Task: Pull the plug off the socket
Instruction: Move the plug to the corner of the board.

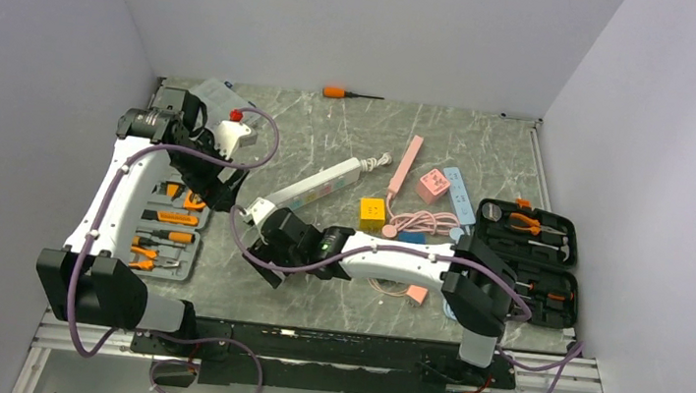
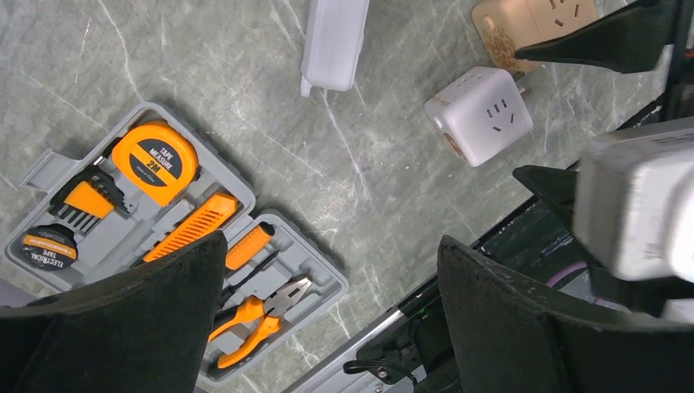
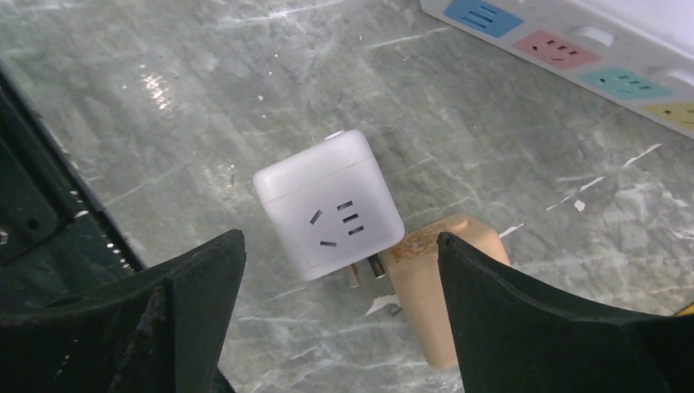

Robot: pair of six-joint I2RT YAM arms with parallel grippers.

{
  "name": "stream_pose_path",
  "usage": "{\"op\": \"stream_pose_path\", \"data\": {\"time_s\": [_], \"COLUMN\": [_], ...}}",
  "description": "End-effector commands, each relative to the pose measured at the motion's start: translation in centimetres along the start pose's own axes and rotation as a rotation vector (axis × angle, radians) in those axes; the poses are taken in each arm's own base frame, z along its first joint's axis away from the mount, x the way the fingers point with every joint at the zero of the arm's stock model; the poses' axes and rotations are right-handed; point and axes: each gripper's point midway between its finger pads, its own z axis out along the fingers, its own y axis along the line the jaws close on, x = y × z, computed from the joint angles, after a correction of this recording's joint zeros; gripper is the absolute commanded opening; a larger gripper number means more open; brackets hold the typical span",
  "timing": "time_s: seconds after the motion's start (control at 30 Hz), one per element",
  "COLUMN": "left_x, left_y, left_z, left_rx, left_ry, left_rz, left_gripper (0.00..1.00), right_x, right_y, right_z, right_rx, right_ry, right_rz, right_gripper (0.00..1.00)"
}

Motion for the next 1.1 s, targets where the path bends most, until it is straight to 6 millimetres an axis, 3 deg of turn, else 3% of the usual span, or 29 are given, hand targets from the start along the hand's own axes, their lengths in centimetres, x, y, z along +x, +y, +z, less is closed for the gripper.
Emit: {"op": "stream_pose_path", "data": {"time_s": [0.0, 0.17, 0.37, 0.53, 0.63, 0.73, 0.8, 0.9, 1.0, 1.07], "left_x": [-0.7, -0.6, -0.2, -0.1, -0.3, -0.5, -0.5, -0.8, -1.2, -1.2], "left_y": [-0.5, -0.4, -0.3, -0.1, -0.1, -0.3, -0.3, -0.3, 0.3, 1.5], "left_z": [-0.3, -0.1, 0.2, 0.5, 0.5, 0.5, 0.4, 0.3, 0.3, 0.5], "left_rx": [0.013, 0.006, -0.002, -0.008, -0.004, -0.002, -0.001, -0.002, -0.032, -0.077], "left_ry": [-0.052, -0.056, -0.056, -0.058, -0.071, -0.083, -0.088, -0.108, -0.142, -0.169], "left_rz": [-0.010, -0.014, -0.014, -0.020, -0.025, -0.023, -0.022, -0.030, -0.052, -0.091], "left_gripper": [0.99, 1.00, 0.99, 0.99, 0.99, 0.99, 0.99, 0.99, 0.99, 0.99], "right_x": [-0.7, 0.8, 3.4, 2.3, 0.5, -1.8, -2.8, -3.1, -1.6, 0.8], "right_y": [0.5, -0.7, -4.6, -5.0, -5.0, -6.2, -8.1, -12.7, -19.2, -25.1], "right_z": [1.5, 3.0, 2.8, 0.1, -2.3, -5.3, -7.1, -9.9, -13.0, -16.4], "right_rx": [-0.007, 0.062, 0.134, 0.114, 0.105, 0.135, 0.168, 0.231, 0.367, 0.602], "right_ry": [-0.039, 0.007, 0.061, -0.009, -0.063, -0.137, -0.169, -0.225, -0.295, -0.360], "right_rz": [-0.069, -0.067, 0.065, 0.083, 0.091, 0.109, 0.154, 0.300, 0.489, 0.644], "right_gripper": [0.90, 0.90, 0.86, 0.89, 0.94, 1.00, 1.00, 1.00, 1.00, 1.00]}}
